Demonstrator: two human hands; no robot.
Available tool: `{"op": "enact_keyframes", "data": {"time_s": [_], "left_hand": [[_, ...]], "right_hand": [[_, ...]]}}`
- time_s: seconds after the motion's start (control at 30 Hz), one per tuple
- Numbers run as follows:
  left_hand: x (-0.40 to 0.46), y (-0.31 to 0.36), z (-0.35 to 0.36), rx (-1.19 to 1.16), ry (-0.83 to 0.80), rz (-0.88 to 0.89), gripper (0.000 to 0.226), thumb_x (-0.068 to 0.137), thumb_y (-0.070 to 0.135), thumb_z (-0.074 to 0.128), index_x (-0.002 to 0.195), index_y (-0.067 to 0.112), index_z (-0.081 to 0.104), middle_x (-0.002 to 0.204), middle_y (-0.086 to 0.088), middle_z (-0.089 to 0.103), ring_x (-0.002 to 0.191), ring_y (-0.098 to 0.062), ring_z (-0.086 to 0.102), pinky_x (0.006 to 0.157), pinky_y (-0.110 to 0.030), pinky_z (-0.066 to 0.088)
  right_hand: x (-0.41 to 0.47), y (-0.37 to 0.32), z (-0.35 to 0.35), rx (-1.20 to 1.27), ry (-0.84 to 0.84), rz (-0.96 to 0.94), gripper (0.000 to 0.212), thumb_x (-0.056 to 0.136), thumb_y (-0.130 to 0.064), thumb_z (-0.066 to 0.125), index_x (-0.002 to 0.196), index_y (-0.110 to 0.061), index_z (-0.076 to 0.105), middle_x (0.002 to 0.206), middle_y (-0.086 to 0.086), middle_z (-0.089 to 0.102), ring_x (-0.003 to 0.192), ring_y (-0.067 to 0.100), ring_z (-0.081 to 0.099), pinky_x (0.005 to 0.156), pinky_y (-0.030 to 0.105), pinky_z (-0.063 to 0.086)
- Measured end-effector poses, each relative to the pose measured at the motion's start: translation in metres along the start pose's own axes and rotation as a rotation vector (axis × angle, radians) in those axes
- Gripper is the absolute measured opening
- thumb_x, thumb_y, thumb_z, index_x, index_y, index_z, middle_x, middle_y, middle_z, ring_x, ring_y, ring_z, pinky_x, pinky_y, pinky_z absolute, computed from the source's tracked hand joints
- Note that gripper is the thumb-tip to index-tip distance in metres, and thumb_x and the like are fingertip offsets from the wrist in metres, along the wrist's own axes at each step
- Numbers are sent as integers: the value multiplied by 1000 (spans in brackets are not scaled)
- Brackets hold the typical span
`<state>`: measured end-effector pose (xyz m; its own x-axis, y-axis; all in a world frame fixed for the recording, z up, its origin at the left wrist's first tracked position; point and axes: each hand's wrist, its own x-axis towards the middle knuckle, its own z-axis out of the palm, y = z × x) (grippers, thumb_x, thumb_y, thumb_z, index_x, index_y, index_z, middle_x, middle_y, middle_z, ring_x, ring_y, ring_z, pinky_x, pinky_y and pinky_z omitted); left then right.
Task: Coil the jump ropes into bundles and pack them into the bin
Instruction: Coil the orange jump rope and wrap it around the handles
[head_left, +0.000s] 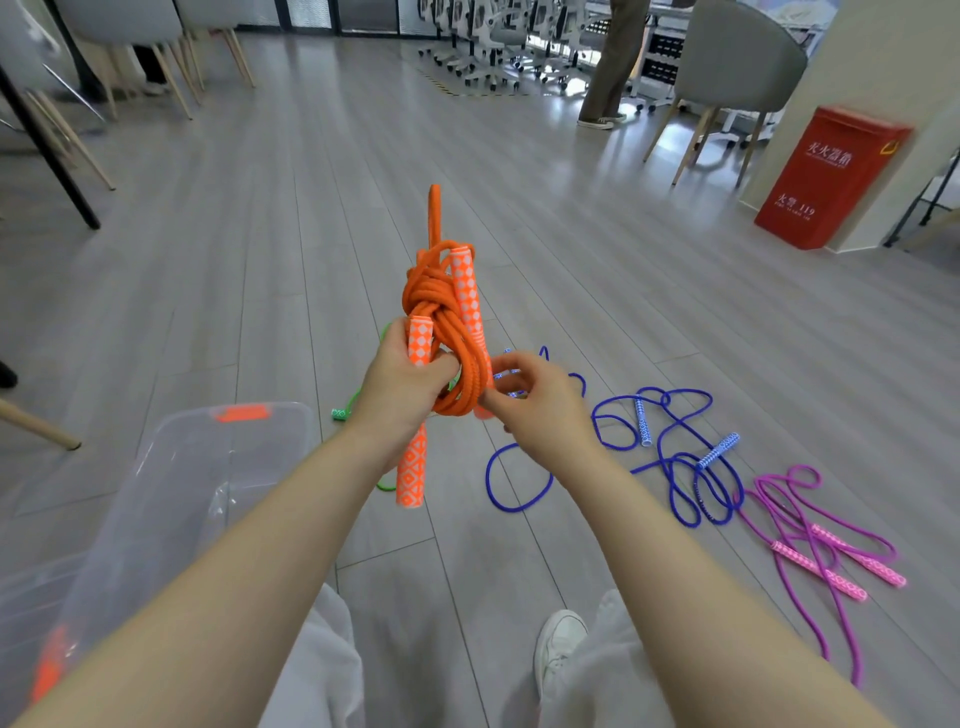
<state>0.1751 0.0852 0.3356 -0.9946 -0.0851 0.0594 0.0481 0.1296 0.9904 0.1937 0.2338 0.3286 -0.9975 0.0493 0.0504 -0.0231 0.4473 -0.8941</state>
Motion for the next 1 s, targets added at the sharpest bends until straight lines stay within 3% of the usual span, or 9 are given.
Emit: {"op": "enact_keyframes", "data": {"time_s": [0.17, 0.3, 0.43, 0.53, 0.63, 0.73, 0.87, 0.93, 1.0], "left_hand": [[-7, -2, 9, -33, 34, -25, 36, 69, 25, 64, 102, 14, 56, 79, -3, 59, 70, -17, 56, 75, -46, 54], [-8, -1, 9, -22, 117, 34, 29, 81, 11, 66, 105, 15, 52, 85, 0, 61, 71, -7, 59, 62, -18, 50], [-8, 1, 11, -32, 141, 47, 32, 81, 9, 65, 108, 17, 50, 90, -2, 63, 79, -13, 63, 69, -29, 53], [-11, 2, 11, -65, 119, 63, 33, 77, 14, 57, 108, 22, 49, 97, -3, 64, 86, -15, 64, 73, -31, 55], [-15, 6, 15, -145, 35, 65, 35, 83, 4, 53, 113, 22, 48, 96, 1, 62, 82, -6, 62, 72, -24, 54], [-16, 6, 17, -154, -40, 54, 39, 86, -1, 50, 114, 26, 47, 94, 3, 62, 87, -7, 63, 86, -31, 54], [-16, 2, 20, -115, -71, 59, 38, 88, 3, 51, 113, 31, 46, 96, 3, 63, 92, -9, 64, 89, -38, 55], [-16, 0, 23, -108, -49, 77, 34, 89, 7, 55, 114, 29, 46, 98, 5, 64, 92, -5, 65, 85, -33, 56], [-14, -2, 25, -101, -8, 93, 28, 92, 9, 58, 113, 24, 47, 97, 8, 63, 85, 6, 63, 76, -17, 52]], "right_hand": [[-1, -8, 1, 307, -5, 103, 18, 91, -21, 66, 109, -18, 68, 89, 7, 73, 71, 19, 71, 62, 30, 60], [-4, -14, 3, 428, -199, 119, 35, 93, 2, 47, 120, -11, 66, 99, 13, 73, 90, 19, 72, 81, 27, 59], [-7, -18, 9, 549, -282, 168, 26, 94, -9, 52, 117, -11, 63, 100, 13, 72, 99, 23, 70, 96, 38, 54], [-7, -17, 11, 602, -236, 173, 26, 92, -8, 61, 117, -6, 60, 100, 11, 74, 98, 22, 71, 97, 40, 53], [-5, -18, 8, 641, -192, 164, 31, 86, 3, 62, 117, -3, 61, 102, 14, 74, 97, 24, 72, 95, 38, 54], [-7, -16, 8, 526, -103, 133, 37, 81, -4, 74, 114, -9, 59, 99, 6, 75, 91, 17, 73, 88, 30, 56], [-7, -13, 12, 606, 10, 143, 28, 83, 3, 68, 108, -3, 58, 96, 14, 74, 81, 21, 74, 81, 31, 59], [-4, -12, 14, 592, 51, 152, 27, 81, 7, 66, 105, -5, 59, 93, 14, 74, 80, 22, 74, 81, 34, 60], [-3, -12, 15, 604, 74, 160, 29, 80, 12, 62, 103, -6, 60, 89, 14, 74, 75, 20, 74, 77, 31, 60]]}}
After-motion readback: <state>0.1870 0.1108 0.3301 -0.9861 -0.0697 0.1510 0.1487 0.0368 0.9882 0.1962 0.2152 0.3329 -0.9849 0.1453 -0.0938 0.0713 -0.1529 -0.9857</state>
